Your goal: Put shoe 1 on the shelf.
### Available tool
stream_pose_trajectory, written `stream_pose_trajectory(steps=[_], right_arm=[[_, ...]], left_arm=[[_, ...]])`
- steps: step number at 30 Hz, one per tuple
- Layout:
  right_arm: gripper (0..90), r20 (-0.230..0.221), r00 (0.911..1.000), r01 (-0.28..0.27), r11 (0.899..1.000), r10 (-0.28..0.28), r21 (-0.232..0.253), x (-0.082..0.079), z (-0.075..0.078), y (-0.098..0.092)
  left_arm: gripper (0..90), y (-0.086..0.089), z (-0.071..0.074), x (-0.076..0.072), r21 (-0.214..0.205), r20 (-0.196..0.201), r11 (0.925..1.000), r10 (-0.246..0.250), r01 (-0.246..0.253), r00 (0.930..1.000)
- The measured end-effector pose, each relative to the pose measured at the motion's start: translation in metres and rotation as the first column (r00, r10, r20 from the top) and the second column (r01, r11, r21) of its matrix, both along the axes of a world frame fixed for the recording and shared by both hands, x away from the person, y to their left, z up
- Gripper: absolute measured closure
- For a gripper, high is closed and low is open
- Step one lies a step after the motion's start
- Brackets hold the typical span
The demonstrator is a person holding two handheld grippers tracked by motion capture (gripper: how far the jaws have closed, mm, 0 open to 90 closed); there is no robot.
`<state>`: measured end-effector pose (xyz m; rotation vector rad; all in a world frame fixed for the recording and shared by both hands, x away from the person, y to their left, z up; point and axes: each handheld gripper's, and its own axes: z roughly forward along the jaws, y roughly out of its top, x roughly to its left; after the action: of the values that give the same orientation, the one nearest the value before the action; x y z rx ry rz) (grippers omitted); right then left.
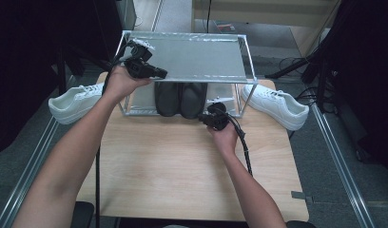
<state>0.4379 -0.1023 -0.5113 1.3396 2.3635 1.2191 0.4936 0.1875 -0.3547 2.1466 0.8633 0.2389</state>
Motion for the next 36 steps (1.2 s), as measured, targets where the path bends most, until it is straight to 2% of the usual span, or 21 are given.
stream_pose_trajectory(steps=[2,5,7,11,15,17,18,21,26,30,36], right_arm=[[85.3,0.021,0.9996,-0.016,1.000,0.016,0.015,-0.006,0.003,-0.004],[81.1,0.023,0.9989,-0.041,0.998,0.040,0.039,-0.014,0.005,-0.009],[77.9,0.019,0.9987,-0.049,0.997,0.048,0.056,-0.020,0.006,-0.013],[74.4,0.031,0.9979,-0.059,0.995,0.056,0.084,-0.032,0.008,-0.021],[67.9,0.059,0.9953,-0.082,0.994,0.077,0.074,-0.041,0.013,-0.026],[64.7,0.057,0.9939,-0.098,0.992,0.094,0.081,-0.044,0.014,-0.028],[64.2,0.053,0.9935,-0.105,0.991,0.101,0.084,-0.045,0.015,-0.029],[61.9,0.057,0.9912,-0.124,0.989,0.120,0.082,-0.051,0.015,-0.032],[57.3,0.070,0.9894,-0.133,0.987,0.127,0.094,-0.059,0.014,-0.040],[51.4,0.054,0.9896,-0.138,0.986,0.133,0.096,-0.062,0.013,-0.044],[51.0,0.042,0.9895,-0.142,0.984,0.138,0.110,-0.067,0.012,-0.052]], left_arm=[[81.0,0.001,0.000,0.000,0.003,0.016,1.0000,0.008,-0.008,0.9998],[79.1,0.006,-0.002,0.001,-0.039,-0.010,0.9992,0.012,-0.012,0.9999],[75.7,0.007,-0.002,0.001,-0.047,-0.018,0.9987,0.018,-0.019,0.9997],[67.2,0.008,0.002,0.000,-0.047,-0.031,0.9987,0.014,-0.016,0.9994],[58.4,0.007,0.006,-0.004,-0.041,-0.042,0.9991,0.009,-0.011,0.9991],[55.9,0.006,0.008,-0.008,-0.030,-0.030,0.9995,0.003,-0.004,0.9995],[54.7,0.007,0.010,-0.010,-0.038,-0.028,0.9993,0.003,-0.004,0.9996],[51.4,0.008,0.014,-0.016,-0.060,-0.026,0.9982,-0.001,0.000,0.9997],[49.9,0.007,0.019,-0.029,-0.046,-0.006,0.9988,-0.015,0.014,0.9999],[48.4,0.009,0.020,-0.037,-0.061,-0.003,0.9978,-0.025,0.025,0.9997],[46.1,0.012,0.015,-0.046,-0.078,-0.022,0.9965,-0.034,0.032,0.9992]])
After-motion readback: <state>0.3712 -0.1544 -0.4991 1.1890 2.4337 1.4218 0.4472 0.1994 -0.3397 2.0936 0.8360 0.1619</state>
